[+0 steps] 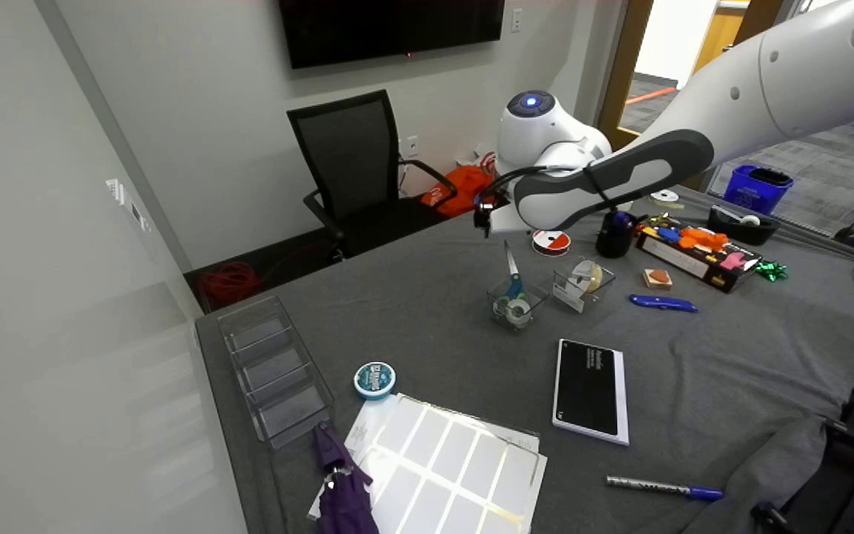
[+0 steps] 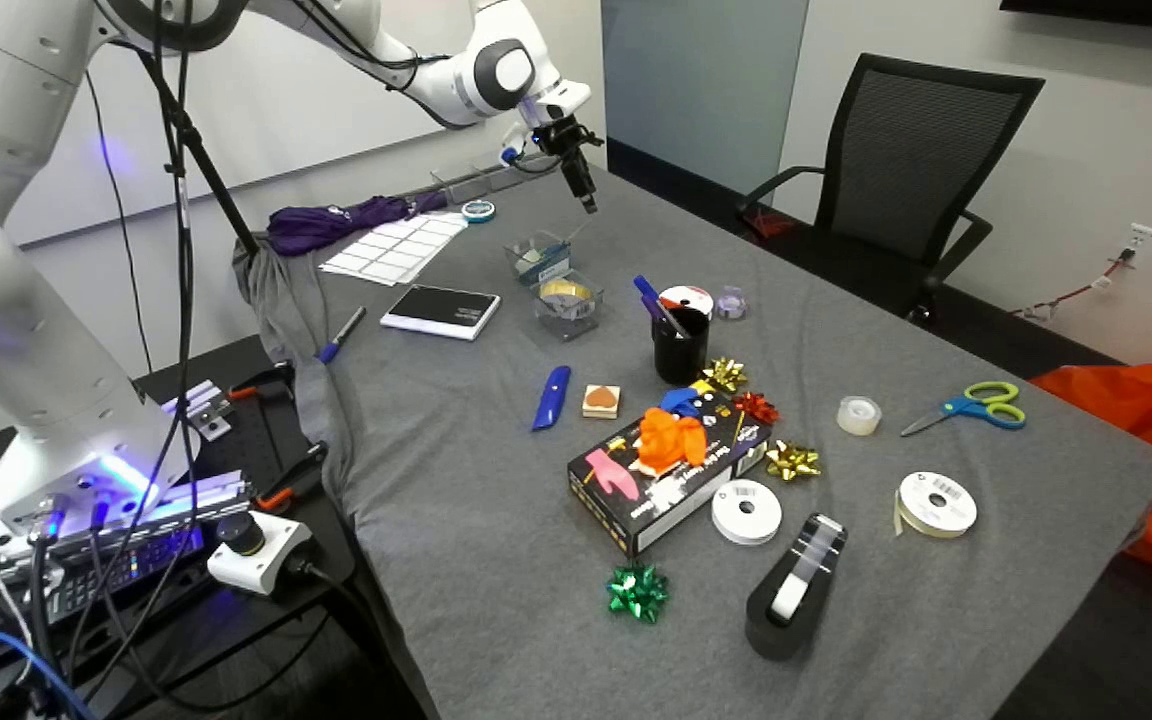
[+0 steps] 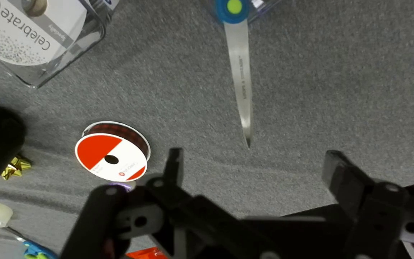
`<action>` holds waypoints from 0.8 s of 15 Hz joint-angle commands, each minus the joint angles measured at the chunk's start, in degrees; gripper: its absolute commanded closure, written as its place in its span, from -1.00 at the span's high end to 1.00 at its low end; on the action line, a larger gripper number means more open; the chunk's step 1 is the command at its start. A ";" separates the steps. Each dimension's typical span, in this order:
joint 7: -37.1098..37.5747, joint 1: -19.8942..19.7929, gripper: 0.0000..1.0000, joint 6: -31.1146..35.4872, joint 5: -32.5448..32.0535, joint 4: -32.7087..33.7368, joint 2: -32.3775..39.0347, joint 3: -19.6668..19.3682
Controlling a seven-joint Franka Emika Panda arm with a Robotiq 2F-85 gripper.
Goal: Remove the scissors from the glass box
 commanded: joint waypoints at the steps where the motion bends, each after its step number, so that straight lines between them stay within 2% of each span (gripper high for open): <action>1: -0.25 0.06 1.00 2.00 -0.70 -3.36 -1.38 0.15; 4: 0.35 0.57 1.00 -0.24 -0.32 -4.64 -1.27 0.34; 12: 5.49 2.58 1.00 0.11 -1.05 -3.91 2.62 -1.04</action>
